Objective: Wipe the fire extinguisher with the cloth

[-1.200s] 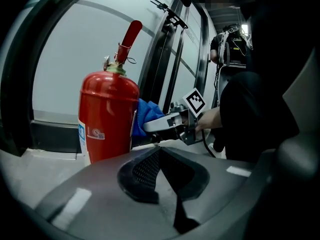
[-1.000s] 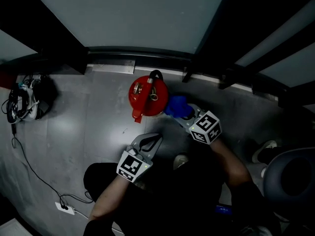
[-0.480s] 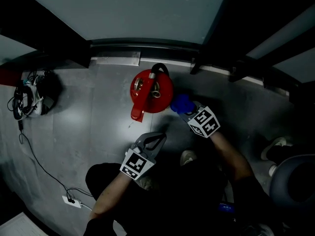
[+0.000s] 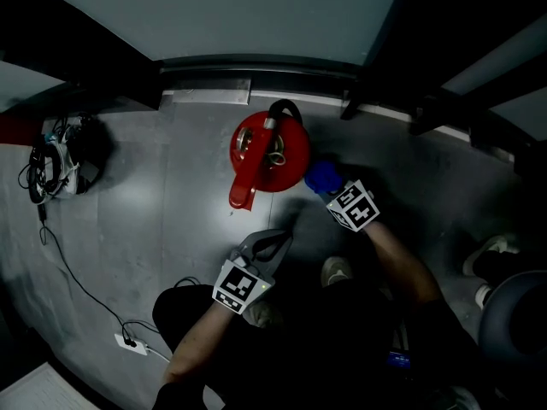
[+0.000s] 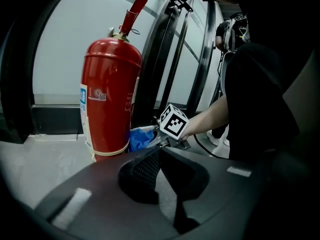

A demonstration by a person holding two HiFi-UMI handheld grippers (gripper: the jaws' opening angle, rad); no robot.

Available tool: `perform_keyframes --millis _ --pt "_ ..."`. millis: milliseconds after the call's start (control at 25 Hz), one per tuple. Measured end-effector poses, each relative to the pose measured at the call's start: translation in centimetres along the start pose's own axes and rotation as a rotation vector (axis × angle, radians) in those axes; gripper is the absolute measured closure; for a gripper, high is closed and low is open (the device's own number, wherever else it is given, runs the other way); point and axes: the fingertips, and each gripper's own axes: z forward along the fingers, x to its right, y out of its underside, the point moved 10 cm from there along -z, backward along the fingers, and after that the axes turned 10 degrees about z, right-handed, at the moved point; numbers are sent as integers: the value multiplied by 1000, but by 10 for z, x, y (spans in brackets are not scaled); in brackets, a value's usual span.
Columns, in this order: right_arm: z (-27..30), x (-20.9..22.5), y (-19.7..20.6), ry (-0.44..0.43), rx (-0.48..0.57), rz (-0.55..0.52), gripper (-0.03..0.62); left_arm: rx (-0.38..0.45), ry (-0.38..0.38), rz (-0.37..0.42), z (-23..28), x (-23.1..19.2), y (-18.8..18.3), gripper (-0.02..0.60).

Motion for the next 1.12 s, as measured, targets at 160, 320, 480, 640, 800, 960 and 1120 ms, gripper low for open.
perform_keyframes --millis 160,320,480,640,800,960,1120 --pt "18 3 6 10 -44 33 502 -3 -9 -21 -3 -1 4 574" --pt "34 6 7 36 -81 56 502 -9 -25 -35 -7 -2 9 574" --pt "46 8 8 66 -136 44 502 -21 -26 -23 -10 0 15 574" --pt "51 12 13 94 -143 32 502 -24 -21 -17 -12 0 18 574" --pt "19 10 12 108 -108 60 503 8 -22 -5 -11 -5 14 574" --pt "-39 3 4 117 -31 17 505 40 5 26 -5 -6 6 574" --pt "-102 -16 -21 140 63 -77 505 78 41 66 2 -7 -7 574"
